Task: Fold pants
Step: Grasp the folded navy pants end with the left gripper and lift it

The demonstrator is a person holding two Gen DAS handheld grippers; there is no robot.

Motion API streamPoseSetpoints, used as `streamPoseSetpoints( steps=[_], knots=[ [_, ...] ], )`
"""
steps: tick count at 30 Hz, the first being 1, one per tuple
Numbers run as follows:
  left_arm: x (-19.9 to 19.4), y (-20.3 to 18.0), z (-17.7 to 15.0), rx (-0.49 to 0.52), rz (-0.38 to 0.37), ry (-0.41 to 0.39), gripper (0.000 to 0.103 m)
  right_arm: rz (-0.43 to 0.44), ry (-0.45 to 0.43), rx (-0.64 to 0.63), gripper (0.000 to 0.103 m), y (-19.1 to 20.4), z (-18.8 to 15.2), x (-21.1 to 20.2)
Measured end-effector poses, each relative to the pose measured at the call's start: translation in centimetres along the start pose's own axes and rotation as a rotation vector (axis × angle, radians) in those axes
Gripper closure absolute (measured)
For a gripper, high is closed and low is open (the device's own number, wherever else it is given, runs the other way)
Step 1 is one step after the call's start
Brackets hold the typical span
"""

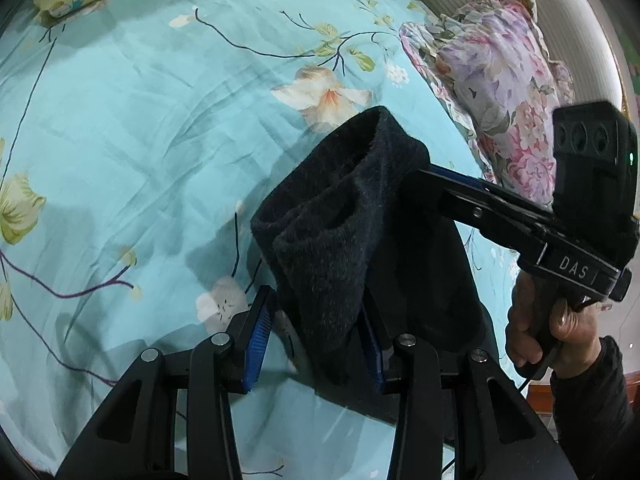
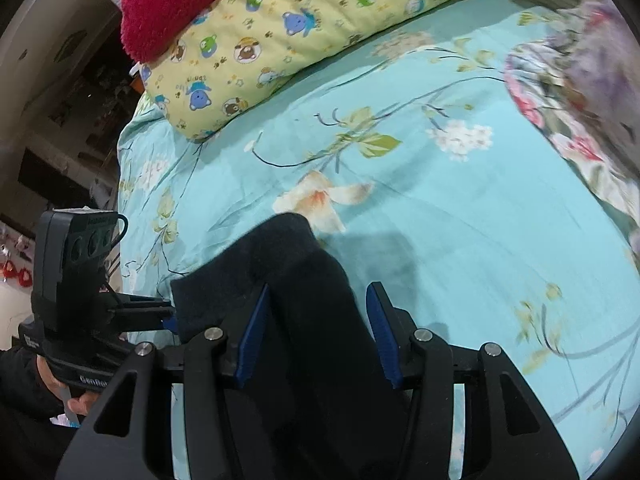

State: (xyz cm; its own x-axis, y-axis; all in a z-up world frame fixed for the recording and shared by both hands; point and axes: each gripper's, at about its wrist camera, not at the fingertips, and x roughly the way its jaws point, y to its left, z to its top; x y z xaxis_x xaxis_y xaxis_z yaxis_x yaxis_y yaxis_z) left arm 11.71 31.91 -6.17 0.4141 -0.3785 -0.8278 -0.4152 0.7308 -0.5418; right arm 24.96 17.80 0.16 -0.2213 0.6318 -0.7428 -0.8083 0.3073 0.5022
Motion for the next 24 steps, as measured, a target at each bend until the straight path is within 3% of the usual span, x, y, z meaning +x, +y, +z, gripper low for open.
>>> streamPoseSetpoints(
  steps=[3,10,13,14,24],
  knots=[
    [0.2,0.0,0.2,-0.003,-0.003,-0.004,0.064,0.013,0.012,-0.007,0.053,0.2,0.5,0.8],
    [-0.3,-0.8,0.2,0.021,-0.005,-0.036,0.081,-0.003,-0.032,-0.017,0.080,0.6,0.0,-0.7],
    [-1.1,-2.1,0.1,0.053,-0.002,-0.056,0.085,0.001,-0.067,-0.008,0.086,0.6,-0.4,-2.3],
    [-1.3,-2.5,0.1,0.062,0.001,-0.061,0.085,-0.006,-0.083,-0.001,0.095,0.6,-0.6,-3.0],
    [-4.9,-7.0,-0.9,0.171,-0.046,-0.117,0.087,0.010,-0.197,0.041,0.097,0.7,-2.6,-8.4]
  ],
)
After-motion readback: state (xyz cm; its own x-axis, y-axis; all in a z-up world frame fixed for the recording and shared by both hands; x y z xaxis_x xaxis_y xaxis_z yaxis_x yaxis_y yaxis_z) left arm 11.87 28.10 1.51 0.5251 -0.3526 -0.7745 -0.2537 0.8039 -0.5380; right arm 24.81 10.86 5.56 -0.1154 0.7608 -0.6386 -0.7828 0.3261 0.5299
